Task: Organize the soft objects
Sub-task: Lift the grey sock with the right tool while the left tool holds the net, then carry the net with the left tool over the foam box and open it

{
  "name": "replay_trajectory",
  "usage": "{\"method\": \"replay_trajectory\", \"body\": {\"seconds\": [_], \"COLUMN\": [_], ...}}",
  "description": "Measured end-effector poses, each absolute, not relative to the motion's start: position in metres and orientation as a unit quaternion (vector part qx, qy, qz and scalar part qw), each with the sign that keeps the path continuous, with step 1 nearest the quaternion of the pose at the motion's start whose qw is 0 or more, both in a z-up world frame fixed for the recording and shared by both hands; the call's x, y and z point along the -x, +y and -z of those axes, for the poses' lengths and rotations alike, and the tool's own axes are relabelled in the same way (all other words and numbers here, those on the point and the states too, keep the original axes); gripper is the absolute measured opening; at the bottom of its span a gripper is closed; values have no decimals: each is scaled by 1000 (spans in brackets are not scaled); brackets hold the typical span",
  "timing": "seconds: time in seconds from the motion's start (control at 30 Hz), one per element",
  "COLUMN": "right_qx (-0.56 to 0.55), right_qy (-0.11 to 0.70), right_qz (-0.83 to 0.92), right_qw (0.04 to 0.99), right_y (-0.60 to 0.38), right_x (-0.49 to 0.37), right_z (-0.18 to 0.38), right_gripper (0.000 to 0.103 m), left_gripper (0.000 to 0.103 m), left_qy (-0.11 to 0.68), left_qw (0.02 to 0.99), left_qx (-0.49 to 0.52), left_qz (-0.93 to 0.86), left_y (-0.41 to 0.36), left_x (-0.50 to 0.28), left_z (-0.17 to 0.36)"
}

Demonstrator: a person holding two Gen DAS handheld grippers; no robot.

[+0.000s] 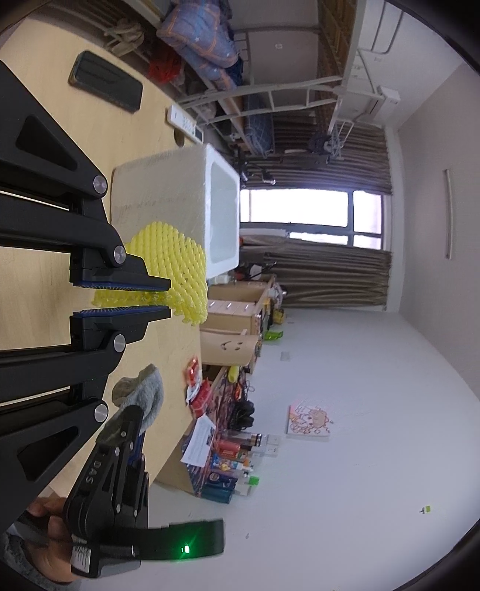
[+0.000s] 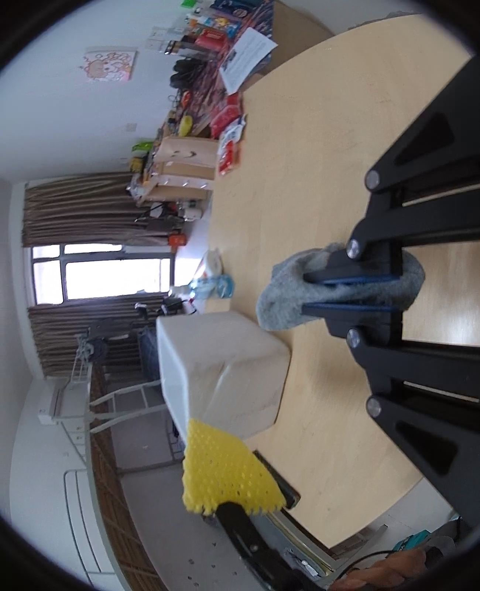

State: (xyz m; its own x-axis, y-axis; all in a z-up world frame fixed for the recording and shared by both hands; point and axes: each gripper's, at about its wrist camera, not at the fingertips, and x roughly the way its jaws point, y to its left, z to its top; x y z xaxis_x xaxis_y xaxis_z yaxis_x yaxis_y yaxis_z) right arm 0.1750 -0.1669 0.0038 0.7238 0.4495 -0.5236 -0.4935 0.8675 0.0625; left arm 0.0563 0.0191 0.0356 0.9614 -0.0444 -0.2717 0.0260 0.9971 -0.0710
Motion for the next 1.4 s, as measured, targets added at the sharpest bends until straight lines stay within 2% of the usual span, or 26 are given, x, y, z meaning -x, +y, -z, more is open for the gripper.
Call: {"method": "replay_trajectory", "body": {"seconds": [0.67, 1.4], "right_qx": [41, 68], "right_qy": [186, 152], "right_qz": [-341, -399], "right_qw": [921, 902], "right_y": [-120, -60], "right_x": [-139, -109], "right_z": [-37, -41], "right_gripper": [11, 11], "left_gripper": [8, 8], "left_qy": [121, 117], "left_qw": [988, 981], "left_qx": [39, 57], "left_qz": [-85, -142], "left_y": [74, 121], "left_x": [-16, 12], "left_z": [-47, -39]}}
